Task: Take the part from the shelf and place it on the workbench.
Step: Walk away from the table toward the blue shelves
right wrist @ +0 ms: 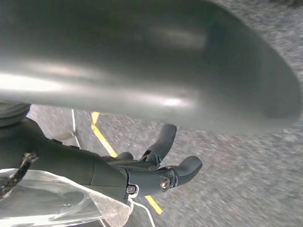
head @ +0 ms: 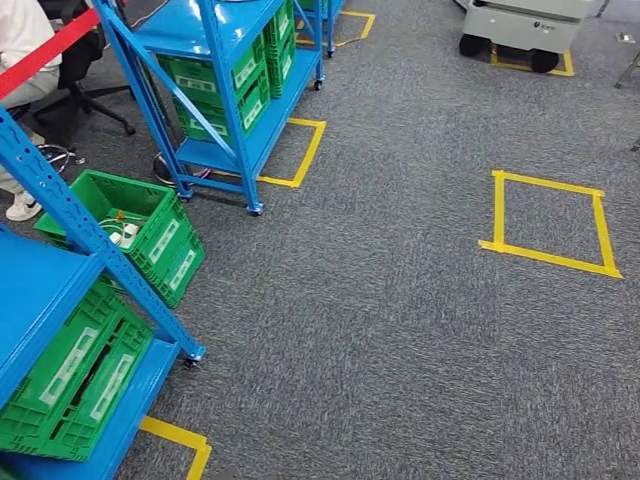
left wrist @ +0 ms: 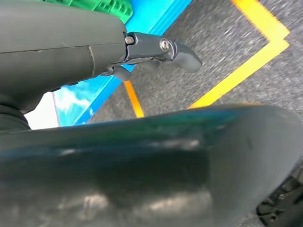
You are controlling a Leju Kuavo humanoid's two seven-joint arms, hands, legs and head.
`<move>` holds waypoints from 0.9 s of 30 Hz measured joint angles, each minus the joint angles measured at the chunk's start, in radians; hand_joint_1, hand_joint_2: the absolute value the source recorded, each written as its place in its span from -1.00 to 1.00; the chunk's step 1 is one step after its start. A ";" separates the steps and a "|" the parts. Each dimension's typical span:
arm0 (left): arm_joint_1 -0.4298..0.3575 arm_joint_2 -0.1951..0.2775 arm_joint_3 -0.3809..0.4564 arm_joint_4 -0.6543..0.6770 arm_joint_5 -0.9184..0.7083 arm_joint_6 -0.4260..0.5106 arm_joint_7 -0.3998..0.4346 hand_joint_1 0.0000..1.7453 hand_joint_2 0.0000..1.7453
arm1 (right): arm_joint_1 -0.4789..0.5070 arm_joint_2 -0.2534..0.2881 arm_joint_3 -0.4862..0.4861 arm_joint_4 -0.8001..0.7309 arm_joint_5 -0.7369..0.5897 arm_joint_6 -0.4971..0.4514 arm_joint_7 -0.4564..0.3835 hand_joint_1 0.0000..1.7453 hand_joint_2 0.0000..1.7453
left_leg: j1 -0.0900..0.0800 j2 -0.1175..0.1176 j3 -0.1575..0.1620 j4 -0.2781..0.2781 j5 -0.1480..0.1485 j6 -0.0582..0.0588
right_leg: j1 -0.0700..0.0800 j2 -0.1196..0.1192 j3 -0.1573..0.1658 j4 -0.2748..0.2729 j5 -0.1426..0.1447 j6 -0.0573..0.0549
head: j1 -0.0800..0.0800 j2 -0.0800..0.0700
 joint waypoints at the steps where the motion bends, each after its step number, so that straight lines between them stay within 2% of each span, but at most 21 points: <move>1: 0.000 0.000 0.000 0.000 0.000 0.000 0.000 -1.00 -1.00 | -0.001 0.000 0.000 0.002 0.000 -0.001 0.000 -1.00 -1.00 | 0.004 -0.012 0.002 -0.004 0.003 0.005 | -0.003 0.030 -0.017 0.038 -0.023 0.005 | 0.002 0.000; 2: -0.002 -0.001 0.000 0.000 0.000 0.000 0.000 -1.00 -1.00 | 0.000 -0.001 0.000 0.004 0.001 -0.002 0.000 -1.00 -1.00 | 0.007 -0.024 0.001 -0.006 0.006 0.009 | -0.006 0.063 -0.047 0.097 -0.054 0.010 | 0.004 0.000; 4: -0.004 -0.003 -0.001 0.000 0.000 0.000 0.000 -1.00 -1.00 | 0.003 -0.001 0.000 0.008 0.002 -0.003 0.000 -1.00 -1.00 | 0.008 -0.050 0.000 -0.006 0.007 0.011 | -0.009 0.089 -0.118 0.235 -0.107 0.015 | 0.006 0.000; 5: -0.003 -0.004 -0.001 0.000 0.000 -0.001 0.000 -1.00 -1.00 | 0.005 -0.001 0.000 0.010 0.002 -0.003 0.000 -1.00 -1.00 | 0.009 -0.064 0.000 -0.005 0.007 0.011 | -0.009 0.091 -0.142 0.273 -0.110 0.018 | 0.006 0.000; 6: -0.001 -0.004 -0.001 0.000 0.000 -0.001 0.000 -1.00 -1.00 | 0.005 -0.002 0.000 0.011 0.002 -0.004 0.000 -1.00 -1.00 | 0.010 -0.078 0.002 -0.005 0.007 0.011 | -0.010 0.093 -0.148 0.273 -0.093 0.020 | 0.006 0.000; 8: 0.001 -0.004 -0.002 0.000 0.000 -0.003 0.000 -1.00 -1.00 | 0.005 -0.005 0.000 0.012 0.003 -0.006 0.000 -1.00 -1.00 | 0.013 -0.108 0.005 -0.003 0.005 0.005 | -0.017 0.112 -0.107 0.164 -0.014 0.024 | 0.006 0.000; 10: -0.002 -0.004 -0.002 0.000 0.000 -0.004 0.000 -1.00 -1.00 | 0.004 -0.006 0.000 0.017 0.004 -0.008 -0.001 -1.00 -1.00 | 0.014 -0.134 0.001 0.006 0.002 -0.007 | -0.026 0.162 -0.054 0.041 0.035 0.026 | 0.008 0.000; 11: -0.003 -0.004 -0.002 0.000 0.000 -0.004 0.000 -1.00 -1.00 | 0.003 -0.006 0.001 0.020 0.005 -0.009 -0.001 -1.00 -1.00 | 0.014 -0.146 -0.004 0.009 0.002 -0.014 | -0.028 0.179 -0.039 0.011 0.039 0.023 | 0.009 0.000; 12: -0.003 -0.004 -0.003 0.000 0.000 -0.005 0.000 -1.00 -1.00 | 0.002 -0.006 0.001 0.022 0.006 -0.010 -0.001 -1.00 -1.00 | 0.015 -0.158 -0.009 0.011 0.004 -0.021 | -0.027 0.183 -0.033 0.002 0.035 0.016 | 0.009 0.000; 13: -0.001 -0.004 -0.003 0.000 0.000 -0.005 0.000 -1.00 -1.00 | 0.001 -0.006 0.001 0.023 0.006 -0.011 -0.001 -1.00 -1.00 | 0.017 -0.169 -0.014 0.011 0.007 -0.027 | -0.025 0.173 -0.031 0.001 0.035 0.007 | 0.009 0.000; 14: 0.002 -0.003 -0.003 0.000 0.000 -0.005 0.000 -1.00 -1.00 | 0.000 -0.007 0.001 0.023 0.007 -0.012 -0.001 -1.00 -1.00 | 0.019 -0.167 -0.017 0.013 0.007 -0.032 | -0.024 0.161 -0.029 -0.001 0.037 0.000 | 0.009 0.000; 16: 0.003 -0.002 -0.003 0.000 0.000 -0.006 0.000 -1.00 -1.00 | -0.001 -0.007 0.001 0.024 0.008 -0.014 -0.002 -1.00 -1.00 | 0.018 -0.123 -0.037 0.055 -0.022 -0.040 | -0.023 0.135 -0.027 -0.005 0.040 -0.015 | 0.003 0.000; 18: -0.001 -0.001 -0.003 0.000 0.000 -0.006 0.000 -1.00 -1.00 | -0.001 -0.008 0.001 0.027 0.008 -0.017 -0.002 -1.00 -1.00 | 0.016 -0.068 -0.091 0.173 -0.087 -0.045 | -0.018 0.103 -0.025 -0.007 0.039 -0.025 | -0.004 0.000; 19: -0.003 -0.002 -0.004 0.000 0.000 -0.006 0.000 -1.00 -1.00 | 0.000 -0.008 0.001 0.028 0.009 -0.018 -0.002 -1.00 -1.00 | 0.017 -0.058 -0.122 0.242 -0.116 -0.046 | -0.016 0.086 -0.025 -0.007 0.037 -0.028 | -0.004 0.000; 20: -0.002 -0.002 -0.004 0.000 0.000 -0.006 0.000 -1.00 -1.00 | -0.001 -0.008 0.001 0.030 0.009 -0.018 -0.002 -1.00 -1.00 | 0.017 -0.054 -0.141 0.288 -0.128 -0.047 | -0.013 0.070 -0.024 -0.007 0.036 -0.029 | -0.004 0.000; 21: -0.001 -0.002 -0.004 0.000 0.000 -0.006 0.001 -1.00 -1.00 | -0.002 -0.008 0.001 0.031 0.010 -0.019 -0.002 -1.00 -1.00 | 0.017 -0.052 -0.145 0.300 -0.122 -0.046 | -0.012 0.056 -0.023 -0.007 0.034 -0.031 | -0.004 0.000; 22: 0.001 -0.002 -0.004 0.000 0.000 -0.006 0.001 -1.00 -1.00 | -0.004 -0.008 0.002 0.033 0.011 -0.020 -0.002 -1.00 -1.00 | 0.016 -0.048 -0.128 0.272 -0.098 -0.043 | -0.010 0.043 -0.020 -0.007 0.032 -0.031 | -0.004 0.000; 23: 0.002 -0.002 -0.004 0.000 0.001 -0.006 0.001 -1.00 -1.00 | -0.006 -0.008 0.002 0.034 0.011 -0.020 -0.002 -1.00 -1.00 | 0.015 -0.037 -0.095 0.209 -0.062 -0.038 | -0.009 0.031 -0.016 -0.007 0.030 -0.030 | -0.004 0.000; 24: 0.001 -0.001 -0.004 0.000 0.001 -0.006 0.001 -1.00 -1.00 | -0.008 -0.008 0.002 0.036 0.012 -0.021 -0.002 -1.00 -1.00 | 0.010 -0.010 -0.057 0.139 -0.034 -0.030 | -0.008 0.020 -0.013 -0.007 0.027 -0.029 | -0.004 0.000; 26: -0.005 -0.001 -0.004 0.000 0.001 -0.006 0.001 -1.00 -1.00 | -0.010 -0.009 0.003 0.039 0.013 -0.022 -0.002 -1.00 -1.00 | -0.003 0.038 -0.007 0.036 -0.008 -0.017 | -0.002 -0.002 -0.007 -0.006 0.021 -0.022 | -0.004 0.000; 27: -0.007 -0.001 -0.004 0.000 0.002 -0.006 0.002 -1.00 -1.00 | -0.011 -0.009 0.004 0.040 0.013 -0.023 -0.002 -1.00 -1.00 | -0.007 0.047 -0.002 0.021 -0.011 -0.013 | 0.000 -0.015 -0.005 -0.007 0.019 -0.018 | -0.005 0.000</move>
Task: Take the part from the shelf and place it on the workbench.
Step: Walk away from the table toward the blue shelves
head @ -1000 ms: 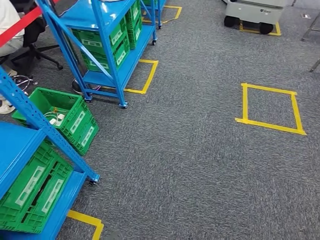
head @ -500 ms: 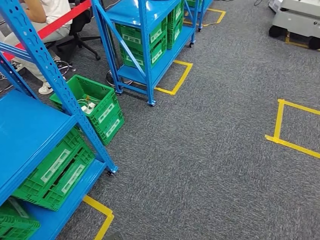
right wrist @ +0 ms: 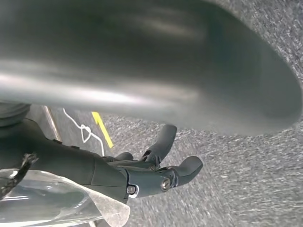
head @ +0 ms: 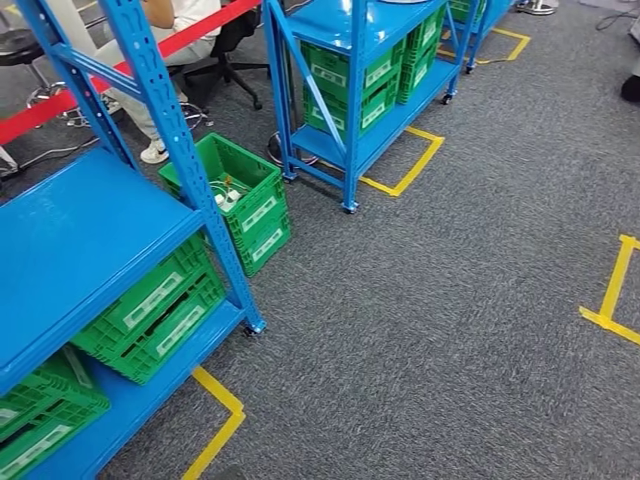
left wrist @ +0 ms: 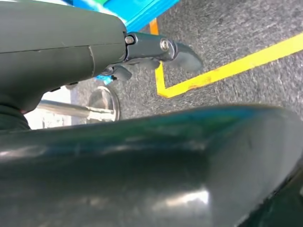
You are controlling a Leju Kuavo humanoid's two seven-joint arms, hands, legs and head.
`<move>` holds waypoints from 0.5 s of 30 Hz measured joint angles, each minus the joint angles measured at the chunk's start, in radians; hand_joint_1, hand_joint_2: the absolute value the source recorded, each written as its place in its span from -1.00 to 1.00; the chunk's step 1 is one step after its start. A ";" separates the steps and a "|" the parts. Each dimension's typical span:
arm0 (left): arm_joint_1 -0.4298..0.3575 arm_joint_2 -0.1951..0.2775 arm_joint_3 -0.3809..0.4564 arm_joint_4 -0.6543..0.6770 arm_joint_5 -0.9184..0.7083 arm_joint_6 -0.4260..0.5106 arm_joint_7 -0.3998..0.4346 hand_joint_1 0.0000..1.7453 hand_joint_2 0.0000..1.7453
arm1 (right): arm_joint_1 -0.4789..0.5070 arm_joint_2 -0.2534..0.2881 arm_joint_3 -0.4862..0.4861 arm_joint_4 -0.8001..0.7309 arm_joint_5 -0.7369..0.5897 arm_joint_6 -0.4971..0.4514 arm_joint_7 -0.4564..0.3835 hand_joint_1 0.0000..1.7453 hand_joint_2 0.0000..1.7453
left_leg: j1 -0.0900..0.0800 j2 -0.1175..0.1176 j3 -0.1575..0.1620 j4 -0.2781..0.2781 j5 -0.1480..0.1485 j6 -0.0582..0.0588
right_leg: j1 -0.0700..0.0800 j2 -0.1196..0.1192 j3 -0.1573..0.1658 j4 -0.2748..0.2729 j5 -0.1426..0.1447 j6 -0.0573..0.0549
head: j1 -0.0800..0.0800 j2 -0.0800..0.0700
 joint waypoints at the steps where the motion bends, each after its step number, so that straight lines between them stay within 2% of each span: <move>1: -0.001 0.001 0.000 0.000 0.001 0.000 0.000 -1.00 -1.00 | -0.002 0.000 0.001 0.001 0.000 -0.001 0.000 -1.00 -1.00 | -0.001 -0.009 -0.001 -0.005 0.000 0.003 | 0.002 -0.013 0.003 -0.001 -0.002 0.004 | -0.001 0.000; 2: 0.001 0.001 0.000 0.000 0.001 0.000 0.000 -1.00 -1.00 | -0.004 -0.001 0.002 0.001 0.001 -0.001 0.000 -1.00 -1.00 | 0.002 -0.022 -0.001 -0.009 0.003 0.006 | 0.001 -0.017 0.004 -0.002 -0.005 0.009 | -0.001 0.000; 3: 0.002 0.001 0.000 0.000 0.002 0.000 0.001 -1.00 -1.00 | -0.007 -0.002 0.004 0.001 0.001 -0.002 0.000 -1.00 -1.00 | 0.006 -0.034 0.000 -0.013 0.006 0.010 | -0.001 -0.002 0.002 0.005 -0.013 0.015 | 0.000 0.000; 4: 0.002 0.001 0.000 0.000 0.003 0.000 0.001 -1.00 -1.00 | -0.009 -0.003 0.005 0.002 0.001 -0.004 -0.001 -1.00 -1.00 | 0.010 -0.047 0.001 -0.017 0.010 0.015 | -0.003 0.026 -0.009 0.029 -0.030 0.020 | 0.002 0.000; 6: -0.001 -0.001 0.000 0.000 0.006 0.000 0.000 -1.00 -1.00 | -0.009 -0.005 0.006 0.007 0.001 -0.007 -0.002 -1.00 -1.00 | 0.014 -0.073 0.001 -0.020 0.014 0.021 | -0.007 0.088 -0.061 0.139 -0.087 0.027 | 0.006 0.000; 7: -0.003 -0.002 0.000 0.000 0.007 0.000 0.000 -1.00 -1.00 | -0.008 -0.006 0.006 0.011 0.001 -0.007 -0.002 -1.00 -1.00 | 0.014 -0.087 0.000 -0.020 0.014 0.022 | -0.007 0.101 -0.096 0.209 -0.114 0.030 | 0.007 0.000; 8: -0.002 -0.003 0.000 0.000 0.008 0.000 0.000 -1.00 -1.00 | -0.007 -0.007 0.006 0.013 0.001 -0.008 -0.002 -1.00 -1.00 | 0.014 -0.101 0.000 -0.019 0.014 0.022 | -0.008 0.106 -0.126 0.261 -0.127 0.032 | 0.007 0.000; 9: -0.001 -0.003 0.000 0.000 0.009 -0.001 0.000 -1.00 -1.00 | -0.007 -0.009 0.006 0.015 0.001 -0.009 -0.002 -1.00 -1.00 | 0.015 -0.116 0.001 -0.019 0.014 0.022 | -0.008 0.108 -0.143 0.283 -0.120 0.034 | 0.007 0.000; 10: 0.000 -0.003 0.000 0.000 0.010 -0.002 0.000 -1.00 -1.00 | -0.007 -0.010 0.006 0.016 0.001 -0.009 -0.002 -1.00 -1.00 | 0.016 -0.131 0.002 -0.018 0.014 0.022 | -0.009 0.110 -0.140 0.263 -0.093 0.035 | 0.008 0.000; 11: 0.000 -0.003 0.000 0.000 0.010 -0.002 0.000 -1.00 -1.00 | -0.007 -0.012 0.006 0.016 0.001 -0.010 -0.002 -1.00 -1.00 | 0.017 -0.146 0.004 -0.017 0.013 0.020 | -0.011 0.117 -0.119 0.206 -0.052 0.036 | 0.007 0.000; 12: 0.000 -0.004 0.000 0.000 0.010 -0.003 0.000 -1.00 -1.00 | -0.008 -0.013 0.006 0.017 0.001 -0.011 -0.002 -1.00 -1.00 | 0.018 -0.159 0.005 -0.016 0.012 0.016 | -0.015 0.140 -0.091 0.137 -0.015 0.037 | 0.008 0.000; 13: -0.001 -0.004 0.000 0.000 0.010 -0.003 0.000 -1.00 -1.00 | -0.008 -0.014 0.007 0.020 0.002 -0.012 -0.002 -1.00 -1.00 | 0.018 -0.173 0.003 -0.012 0.010 0.012 | -0.020 0.167 -0.063 0.073 0.009 0.037 | 0.009 0.000; 14: -0.003 -0.004 0.000 0.000 0.011 -0.003 0.000 -1.00 -1.00 | -0.009 -0.014 0.007 0.022 0.002 -0.014 -0.003 -1.00 -1.00 | 0.018 -0.185 -0.001 -0.008 0.010 0.006 | -0.023 0.190 -0.043 0.032 0.020 0.035 | 0.009 0.000; 15: -0.003 -0.004 0.000 0.000 0.011 -0.003 0.000 -1.00 -1.00 | -0.009 -0.014 0.008 0.025 0.002 -0.015 -0.003 -1.00 -1.00 | 0.018 -0.196 -0.006 -0.006 0.012 -0.001 | -0.024 0.204 -0.034 0.015 0.019 0.031 | 0.011 0.000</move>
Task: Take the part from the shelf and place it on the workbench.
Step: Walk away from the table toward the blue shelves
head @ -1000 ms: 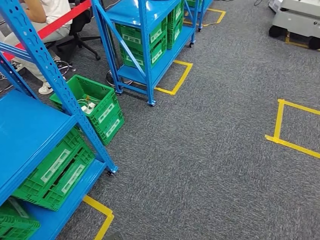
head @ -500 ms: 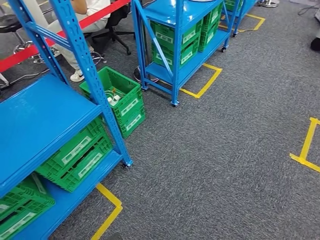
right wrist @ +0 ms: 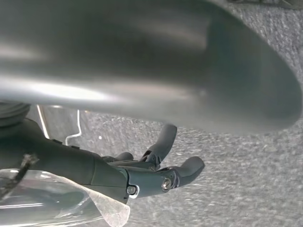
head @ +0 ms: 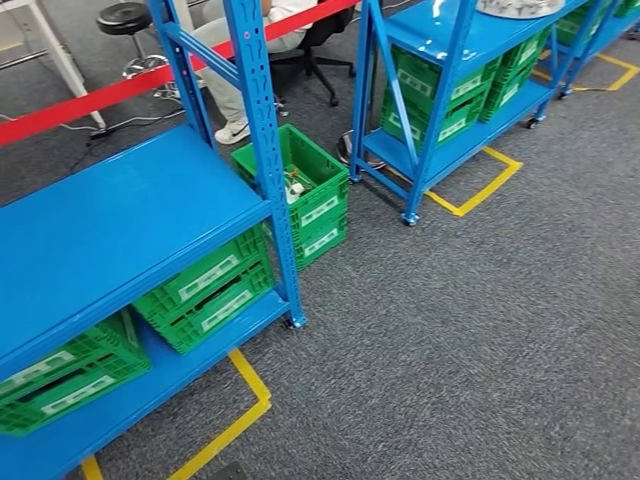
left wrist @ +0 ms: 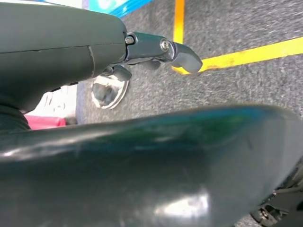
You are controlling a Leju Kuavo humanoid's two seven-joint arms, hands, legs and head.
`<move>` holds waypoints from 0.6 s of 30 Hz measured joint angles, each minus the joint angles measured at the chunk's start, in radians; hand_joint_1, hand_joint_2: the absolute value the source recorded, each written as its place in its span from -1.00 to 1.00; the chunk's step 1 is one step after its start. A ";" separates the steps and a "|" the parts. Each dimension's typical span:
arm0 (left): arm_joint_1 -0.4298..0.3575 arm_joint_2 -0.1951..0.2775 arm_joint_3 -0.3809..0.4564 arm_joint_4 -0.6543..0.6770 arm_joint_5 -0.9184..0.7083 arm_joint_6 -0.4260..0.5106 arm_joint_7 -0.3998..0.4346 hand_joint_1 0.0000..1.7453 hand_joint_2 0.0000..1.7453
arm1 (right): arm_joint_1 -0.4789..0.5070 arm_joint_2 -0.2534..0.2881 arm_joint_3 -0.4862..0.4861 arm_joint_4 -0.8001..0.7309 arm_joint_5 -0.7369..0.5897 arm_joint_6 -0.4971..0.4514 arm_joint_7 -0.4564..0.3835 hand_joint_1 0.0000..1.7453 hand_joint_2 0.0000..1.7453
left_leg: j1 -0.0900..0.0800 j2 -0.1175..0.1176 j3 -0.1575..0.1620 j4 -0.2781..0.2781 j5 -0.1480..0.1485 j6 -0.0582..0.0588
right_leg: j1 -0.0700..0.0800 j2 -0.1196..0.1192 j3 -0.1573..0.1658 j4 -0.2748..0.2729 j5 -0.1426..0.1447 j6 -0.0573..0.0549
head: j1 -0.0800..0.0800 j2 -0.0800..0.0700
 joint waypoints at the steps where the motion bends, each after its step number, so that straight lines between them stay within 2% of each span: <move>1: 0.000 0.000 0.000 0.000 0.001 0.000 0.000 -1.00 -1.00 | 0.000 0.000 0.001 0.002 0.000 -0.001 0.000 -1.00 -1.00 | 0.001 -0.012 -0.005 0.001 0.003 -0.007 | 0.002 -0.004 0.004 -0.004 -0.002 -0.006 | 0.000 0.000; 2: 0.002 0.001 0.000 0.000 0.002 0.001 0.000 -1.00 -1.00 | -0.001 0.000 0.002 0.003 0.001 -0.002 0.000 -1.00 -1.00 | 0.003 -0.023 -0.008 0.001 0.004 -0.012 | 0.002 -0.017 0.005 -0.003 0.000 -0.014 | 0.001 0.000; 3: 0.004 0.002 0.000 0.000 0.003 0.001 0.000 -1.00 -1.00 | -0.002 0.000 0.004 0.004 0.001 -0.003 0.000 -1.00 -1.00 | 0.004 -0.018 -0.012 0.006 0.000 -0.018 | 0.002 -0.030 0.006 -0.005 0.002 -0.021 | 0.001 0.000; 4: 0.005 0.003 0.000 0.000 0.004 0.002 0.000 -1.00 -1.00 | -0.002 0.000 0.004 0.004 0.001 -0.004 0.000 -1.00 -1.00 | 0.003 0.001 -0.022 0.025 -0.013 -0.022 | 0.001 -0.044 0.008 -0.008 0.003 -0.028 | -0.004 0.000; 5: 0.005 0.003 0.000 0.000 0.004 0.002 0.000 -1.00 -1.00 | -0.002 -0.001 0.005 0.005 0.001 -0.005 0.000 -1.00 -1.00 | 0.003 0.029 -0.039 0.063 -0.036 -0.026 | 0.001 -0.059 0.009 -0.011 0.003 -0.034 | -0.008 0.000; 6: 0.004 0.003 0.000 0.000 0.005 0.003 0.000 -1.00 -1.00 | -0.002 -0.001 0.005 0.006 0.001 -0.006 0.000 -1.00 -1.00 | 0.002 0.062 -0.067 0.121 -0.068 -0.030 | 0.004 -0.074 0.010 -0.011 0.002 -0.038 | -0.012 0.000; 7: 0.002 0.003 0.000 0.000 0.007 0.003 0.000 -1.00 -1.00 | -0.001 -0.001 0.005 0.007 0.001 -0.007 0.000 -1.00 -1.00 | 0.004 0.081 -0.099 0.189 -0.099 -0.033 | 0.007 -0.091 0.011 -0.011 0.000 -0.042 | -0.015 0.000; 8: 0.003 0.003 0.000 0.000 0.008 0.003 0.000 -1.00 -1.00 | -0.001 -0.002 0.005 0.008 0.001 -0.007 0.000 -1.00 -1.00 | 0.005 0.091 -0.126 0.247 -0.119 -0.035 | 0.009 -0.107 0.011 -0.011 -0.001 -0.043 | -0.015 0.000; 9: 0.004 0.003 0.000 0.000 0.009 0.003 0.000 -1.00 -1.00 | -0.002 -0.002 0.006 0.009 0.002 -0.007 0.000 -1.00 -1.00 | 0.006 0.096 -0.139 0.278 -0.123 -0.035 | 0.011 -0.122 0.012 -0.011 -0.003 -0.045 | -0.015 0.000; 10: 0.007 0.003 0.000 0.000 0.009 0.003 0.000 -1.00 -1.00 | -0.002 -0.002 0.006 0.009 0.002 -0.008 0.000 -1.00 -1.00 | 0.006 0.099 -0.135 0.271 -0.108 -0.034 | 0.012 -0.136 0.014 -0.011 -0.005 -0.045 | -0.015 0.000; 11: 0.008 0.003 0.000 0.000 0.010 0.003 0.000 -1.00 -1.00 | -0.003 -0.002 0.008 0.010 0.002 -0.008 0.000 -1.00 -1.00 | 0.005 0.104 -0.111 0.226 -0.077 -0.030 | 0.014 -0.148 0.018 -0.011 -0.007 -0.044 | -0.015 0.000; 12: 0.009 0.003 0.000 0.000 0.010 0.003 0.000 -1.00 -1.00 | -0.004 -0.002 0.009 0.012 0.002 -0.008 0.000 -1.00 -1.00 | 0.002 0.121 -0.077 0.161 -0.041 -0.023 | 0.015 -0.159 0.022 -0.011 -0.010 -0.044 | -0.015 0.000; 13: 0.008 0.004 0.000 0.000 0.010 0.003 0.000 -1.00 -1.00 | -0.004 -0.002 0.011 0.013 0.002 -0.009 0.000 -1.00 -1.00 | -0.004 0.147 -0.043 0.095 -0.017 -0.015 | 0.018 -0.171 0.026 -0.010 -0.014 -0.041 | -0.015 0.000; 14: 0.006 0.004 0.000 0.000 0.011 0.004 0.000 -1.00 -1.00 | -0.005 -0.002 0.012 0.015 0.002 -0.010 0.000 -1.00 -1.00 | -0.010 0.170 -0.018 0.045 -0.004 -0.007 | 0.021 -0.182 0.029 -0.010 -0.017 -0.037 | -0.015 0.000; 15: 0.004 0.004 0.000 0.000 0.011 0.004 0.000 -1.00 -1.00 | -0.006 -0.002 0.013 0.017 0.001 -0.010 -0.001 -1.00 -1.00 | -0.016 0.186 -0.006 0.017 -0.002 -0.001 | 0.024 -0.193 0.030 -0.010 -0.020 -0.033 | -0.015 0.000; 16: 0.003 0.004 0.000 0.000 0.012 0.005 0.000 -1.00 -1.00 | -0.007 -0.002 0.013 0.018 0.001 -0.011 -0.001 -1.00 -1.00 | -0.020 0.188 -0.005 0.009 -0.006 0.002 | 0.025 -0.206 0.032 -0.011 -0.022 -0.029 | -0.015 0.000; 17: 0.005 0.004 0.000 0.000 0.014 0.006 0.000 -1.00 -1.00 | -0.009 -0.003 0.014 0.018 0.001 -0.012 -0.001 -1.00 -1.00 | -0.018 0.176 -0.004 0.004 -0.005 0.005 | 0.026 -0.217 0.036 -0.014 -0.024 -0.024 | -0.015 0.000; 18: 0.008 0.005 0.000 0.000 0.015 0.006 0.000 -1.00 -1.00 | -0.011 -0.003 0.014 0.018 0.001 -0.013 -0.001 -1.00 -1.00 | -0.016 0.164 -0.002 -0.002 -0.002 0.009 | 0.026 -0.215 0.039 -0.014 -0.028 -0.019 | -0.014 0.000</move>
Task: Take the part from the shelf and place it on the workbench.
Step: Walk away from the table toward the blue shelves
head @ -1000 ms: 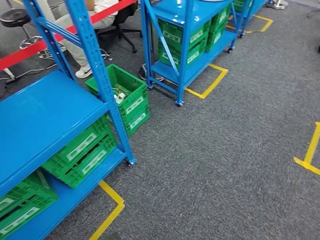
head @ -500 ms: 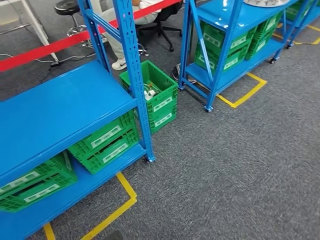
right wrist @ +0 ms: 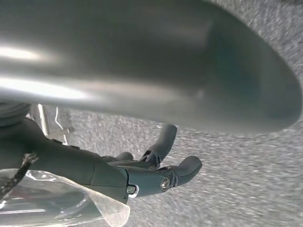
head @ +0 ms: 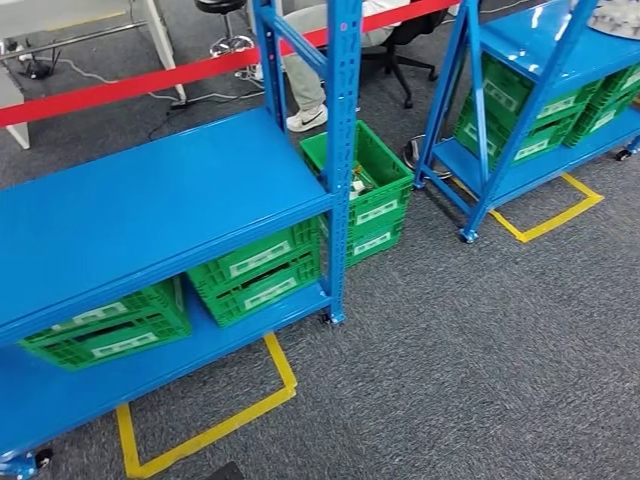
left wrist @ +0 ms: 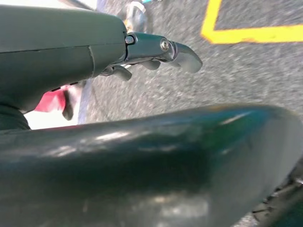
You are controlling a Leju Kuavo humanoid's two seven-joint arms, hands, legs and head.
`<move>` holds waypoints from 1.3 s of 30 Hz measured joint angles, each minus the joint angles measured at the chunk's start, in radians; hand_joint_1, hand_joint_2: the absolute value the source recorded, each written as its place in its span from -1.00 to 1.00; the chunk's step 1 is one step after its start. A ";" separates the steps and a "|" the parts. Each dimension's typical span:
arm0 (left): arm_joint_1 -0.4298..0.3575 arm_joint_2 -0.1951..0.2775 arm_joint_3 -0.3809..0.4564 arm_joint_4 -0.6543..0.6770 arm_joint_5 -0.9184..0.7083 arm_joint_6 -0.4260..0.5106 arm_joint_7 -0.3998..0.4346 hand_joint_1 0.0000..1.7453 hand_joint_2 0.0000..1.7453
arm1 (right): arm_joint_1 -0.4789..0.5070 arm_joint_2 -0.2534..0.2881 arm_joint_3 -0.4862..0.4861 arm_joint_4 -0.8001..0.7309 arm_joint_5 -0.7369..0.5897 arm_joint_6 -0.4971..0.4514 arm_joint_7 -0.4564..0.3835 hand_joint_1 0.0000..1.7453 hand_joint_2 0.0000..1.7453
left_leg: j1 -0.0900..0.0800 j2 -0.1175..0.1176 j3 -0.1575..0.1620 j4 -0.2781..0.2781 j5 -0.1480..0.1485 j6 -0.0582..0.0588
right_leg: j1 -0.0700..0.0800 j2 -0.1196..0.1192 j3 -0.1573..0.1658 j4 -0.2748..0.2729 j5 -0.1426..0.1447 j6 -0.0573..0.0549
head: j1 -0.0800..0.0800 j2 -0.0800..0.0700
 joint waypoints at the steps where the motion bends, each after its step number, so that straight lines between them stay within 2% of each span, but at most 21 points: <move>1: 0.002 0.000 0.000 0.000 0.001 0.000 0.000 -1.00 -1.00 | -0.001 -0.001 0.000 0.000 0.000 -0.001 -0.001 -1.00 -1.00 | 0.004 -0.012 0.003 -0.006 0.004 0.005 | -0.001 0.019 -0.003 0.011 -0.011 0.005 | 0.001 0.000; 4: -0.001 -0.003 0.000 -0.001 0.002 0.001 0.000 -1.00 -1.00 | 0.000 -0.002 0.002 0.006 0.000 -0.003 -0.002 -1.00 -1.00 | 0.012 -0.051 0.007 -0.014 0.010 0.013 | -0.007 0.103 -0.078 0.162 -0.086 0.016 | 0.009 0.000; 5: -0.001 -0.004 0.000 -0.001 0.002 0.001 0.000 -1.00 -1.00 | 0.002 -0.002 0.002 0.007 0.000 -0.003 -0.002 -1.00 -1.00 | 0.012 -0.065 0.006 -0.014 0.010 0.014 | -0.009 0.113 -0.113 0.225 -0.106 0.018 | 0.010 0.000; 7: 0.002 -0.004 0.000 -0.001 0.003 0.000 0.000 -1.00 -1.00 | 0.005 -0.004 0.002 0.009 0.000 -0.004 -0.002 -1.00 -1.00 | 0.013 -0.093 0.007 -0.013 0.010 0.014 | -0.010 0.119 -0.147 0.263 -0.093 0.021 | 0.010 0.000; 10: 0.004 -0.005 0.000 -0.001 0.004 -0.003 0.000 -1.00 -1.00 | 0.004 -0.007 0.002 0.011 -0.001 -0.004 -0.002 -1.00 -1.00 | 0.015 -0.134 0.009 -0.006 0.006 0.005 | -0.017 0.156 -0.083 0.095 0.011 0.023 | 0.010 0.000; 13: 0.004 -0.006 0.000 -0.001 0.004 -0.003 0.000 -1.00 -1.00 | 0.003 -0.007 0.002 0.015 -0.001 -0.005 -0.002 -1.00 -1.00 | 0.017 -0.168 -0.001 0.001 0.006 -0.014 | -0.019 0.196 -0.039 0.013 0.027 0.010 | 0.011 0.000; 15: 0.007 -0.004 0.000 -0.001 0.004 -0.003 0.000 -1.00 -1.00 | 0.002 -0.007 0.003 0.015 -0.001 -0.005 -0.002 -1.00 -1.00 | 0.021 -0.184 -0.006 0.002 0.008 -0.026 | -0.017 0.173 -0.035 0.010 0.031 -0.005 | 0.011 0.000; 17: 0.008 -0.003 0.000 -0.001 0.004 -0.003 0.000 -1.00 -1.00 | 0.002 -0.007 0.004 0.015 -0.001 -0.006 -0.003 -1.00 -1.00 | 0.019 -0.150 -0.024 0.038 -0.017 -0.036 | -0.019 0.149 -0.032 0.006 0.033 -0.017 | 0.005 0.000; 19: 0.005 -0.003 0.000 -0.001 0.004 -0.003 0.000 -1.00 -1.00 | 0.003 -0.008 0.004 0.015 -0.001 -0.006 -0.003 -1.00 -1.00 | 0.019 -0.090 -0.077 0.153 -0.079 -0.045 | -0.017 0.122 -0.030 0.005 0.031 -0.025 | -0.001 0.000; 21: 0.006 -0.003 0.000 -0.001 0.004 -0.004 0.001 -1.00 -1.00 | 0.004 -0.008 0.004 0.015 -0.001 -0.006 -0.003 -1.00 -1.00 | 0.021 -0.068 -0.133 0.273 -0.123 -0.048 | -0.013 0.092 -0.029 0.005 0.028 -0.029 | -0.002 0.000; 22: 0.007 -0.003 0.000 -0.001 0.004 -0.005 0.002 -1.00 -1.00 | 0.004 -0.009 0.004 0.015 -0.001 -0.006 -0.003 -1.00 -1.00 | 0.022 -0.065 -0.140 0.290 -0.119 -0.048 | -0.012 0.078 -0.028 0.005 0.026 -0.030 | -0.003 0.000; 24: 0.011 -0.003 0.000 -0.002 0.004 -0.007 0.005 -1.00 -1.00 | 0.002 -0.009 0.005 0.015 -0.001 -0.006 -0.003 -1.00 -1.00 | 0.019 -0.054 -0.098 0.209 -0.060 -0.038 | -0.008 0.054 -0.022 0.005 0.022 -0.030 | -0.003 0.000; 26: 0.010 -0.002 0.000 -0.005 0.004 -0.007 0.010 -1.00 -1.00 | 0.001 -0.008 0.007 0.016 -0.001 -0.006 -0.003 -1.00 -1.00 | 0.007 -0.008 -0.030 0.073 -0.008 -0.018 | -0.002 0.031 -0.014 0.005 0.015 -0.026 | -0.003 0.000; 28: 0.007 -0.001 -0.001 -0.009 0.003 -0.007 0.015 -1.00 -1.00 | 0.000 -0.008 0.008 0.018 -0.002 -0.006 -0.003 -1.00 -1.00 | -0.004 0.021 -0.001 0.010 0.000 -0.004 | 0.002 0.007 -0.010 0.005 0.009 -0.019 | -0.002 0.000; 30: 0.011 -0.001 -0.001 -0.013 0.003 -0.006 0.018 -1.00 -1.00 | -0.004 -0.008 0.008 0.019 -0.003 -0.007 -0.002 -1.00 -1.00 | -0.001 0.001 0.000 -0.001 0.002 0.000 | 0.004 -0.015 -0.006 0.001 0.004 -0.011 | -0.002 0.000; 31: 0.014 0.000 -0.001 -0.014 0.002 -0.006 0.020 -1.00 -1.00 | -0.007 -0.009 0.009 0.019 -0.003 -0.007 -0.002 -1.00 -1.00 | 0.003 -0.012 0.004 -0.009 0.006 0.003 | 0.003 -0.006 -0.005 0.004 -0.002 -0.006 | 0.000 0.000; 33: 0.016 0.000 -0.002 -0.017 0.002 -0.004 0.022 -1.00 -1.00 | -0.010 -0.010 0.009 0.021 -0.004 -0.007 -0.002 -1.00 -1.00 | 0.012 -0.036 0.012 -0.024 0.015 0.011 | -0.001 0.051 -0.031 0.064 -0.041 0.003 | 0.004 0.000; 34: 0.015 -0.001 -0.004 -0.019 0.001 -0.003 0.023 -1.00 -1.00 | -0.009 -0.010 0.009 0.022 -0.005 -0.008 -0.002 -1.00 -1.00 | 0.013 -0.048 0.012 -0.025 0.016 0.013 | -0.004 0.086 -0.059 0.125 -0.070 0.007 | 0.008 0.000; 36: 0.015 -0.004 -0.008 -0.021 0.001 0.000 0.027 -1.00 -1.00 | -0.005 -0.010 0.010 0.024 -0.011 -0.012 0.003 -1.00 -1.00 | 0.014 -0.077 0.011 -0.025 0.017 0.015 | -0.009 0.116 -0.126 0.250 -0.114 0.015 | 0.008 0.000; 37: 0.017 -0.005 -0.009 -0.022 0.001 0.002 0.031 -1.00 -1.00 | -0.003 -0.010 0.010 0.025 -0.015 -0.017 0.007 -1.00 -1.00 | 0.015 -0.091 0.011 -0.024 0.017 0.015 | -0.011 0.119 -0.145 0.276 -0.111 0.018 | 0.008 0.000; 39: 0.021 -0.005 -0.011 -0.023 0.001 0.004 0.035 -1.00 -1.00 | -0.001 -0.010 0.010 0.024 -0.020 -0.027 0.014 -1.00 -1.00 | 0.018 -0.116 0.014 -0.022 0.014 0.011 | -0.017 0.122 -0.129 0.214 -0.048 0.025 | 0.008 0.000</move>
